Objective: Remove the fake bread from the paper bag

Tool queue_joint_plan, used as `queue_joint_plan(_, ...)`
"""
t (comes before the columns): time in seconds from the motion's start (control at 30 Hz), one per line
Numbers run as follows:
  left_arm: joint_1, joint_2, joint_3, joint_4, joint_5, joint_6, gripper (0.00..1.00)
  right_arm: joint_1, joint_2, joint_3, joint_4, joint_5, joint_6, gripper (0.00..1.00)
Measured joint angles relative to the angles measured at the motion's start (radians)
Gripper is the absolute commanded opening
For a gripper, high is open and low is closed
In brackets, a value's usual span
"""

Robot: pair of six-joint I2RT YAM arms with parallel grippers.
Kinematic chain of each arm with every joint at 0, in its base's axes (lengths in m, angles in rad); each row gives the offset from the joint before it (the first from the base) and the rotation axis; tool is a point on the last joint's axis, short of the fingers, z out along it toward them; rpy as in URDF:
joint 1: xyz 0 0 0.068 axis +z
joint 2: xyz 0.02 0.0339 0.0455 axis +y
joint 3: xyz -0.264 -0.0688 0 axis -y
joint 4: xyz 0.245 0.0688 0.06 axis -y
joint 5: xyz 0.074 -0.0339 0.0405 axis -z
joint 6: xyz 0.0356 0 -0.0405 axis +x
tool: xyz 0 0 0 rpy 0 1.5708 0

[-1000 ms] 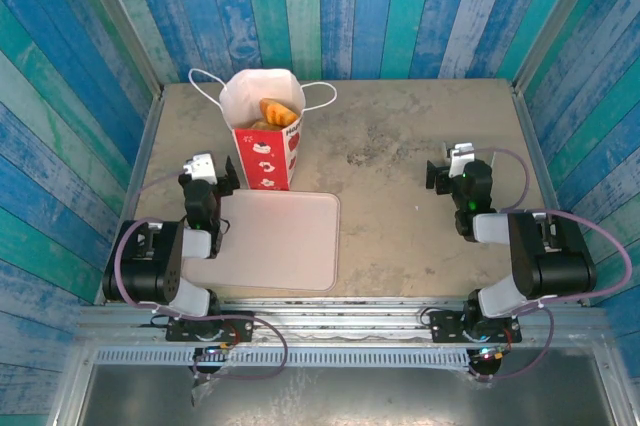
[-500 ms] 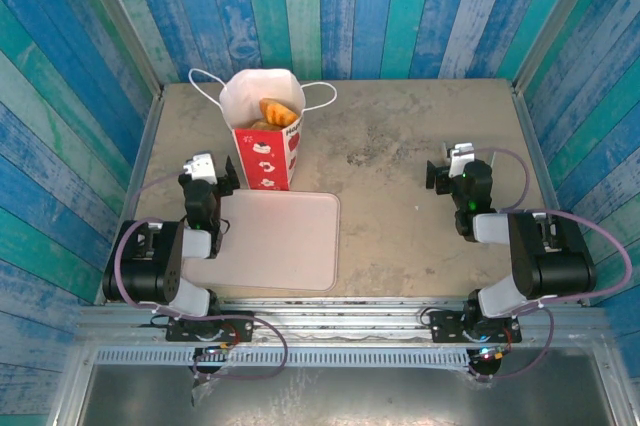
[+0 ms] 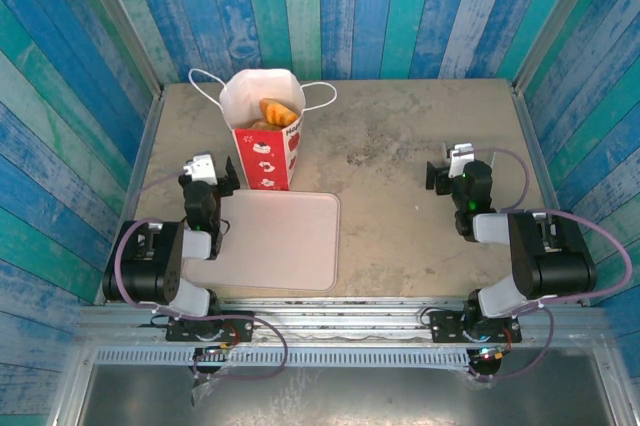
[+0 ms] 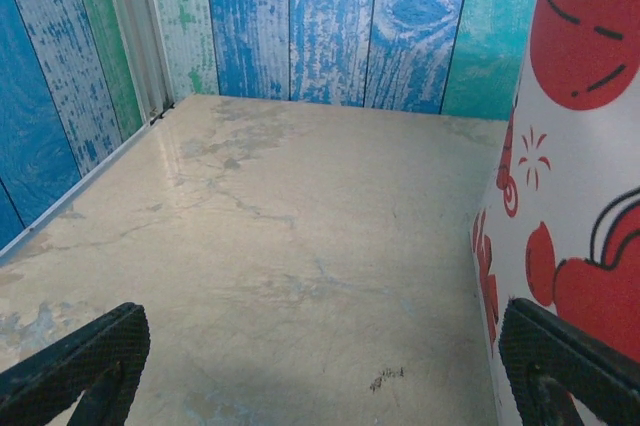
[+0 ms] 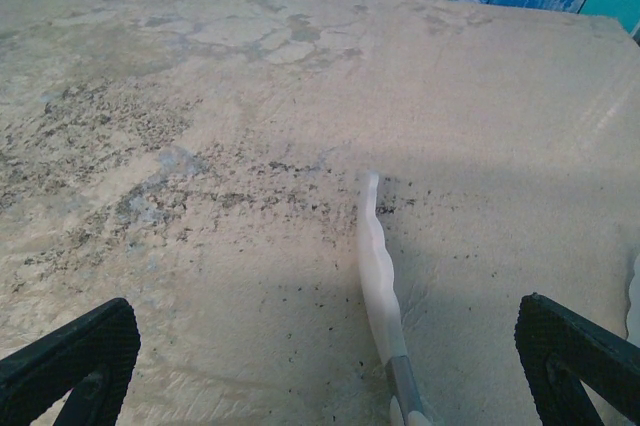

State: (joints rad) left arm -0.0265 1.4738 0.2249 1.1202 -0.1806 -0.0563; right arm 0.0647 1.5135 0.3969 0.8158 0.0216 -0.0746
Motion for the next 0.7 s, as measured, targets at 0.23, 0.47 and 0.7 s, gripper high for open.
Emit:
queue_joint_plan(0.23, 0.0, -0.074, -0.064, -0.018, -0.039, -0.013, 0.94, 0.02, -0.069, -0.025, -0.016, 0.004, -0.017, 1.0)
queue_joint_plan(0.47, 0.0, -0.372, -0.013, -0.294, -0.134, -0.127, 0.94, 0.021, -0.251, 0.153, -0.404, -0.023, 0.049, 1.0)
queue_joint_plan(0.7, 0.001, -0.728, 0.024, -0.695, -0.222, -0.446, 0.94, 0.017, -0.269, 0.319, -0.761, -0.187, 0.216, 1.0)
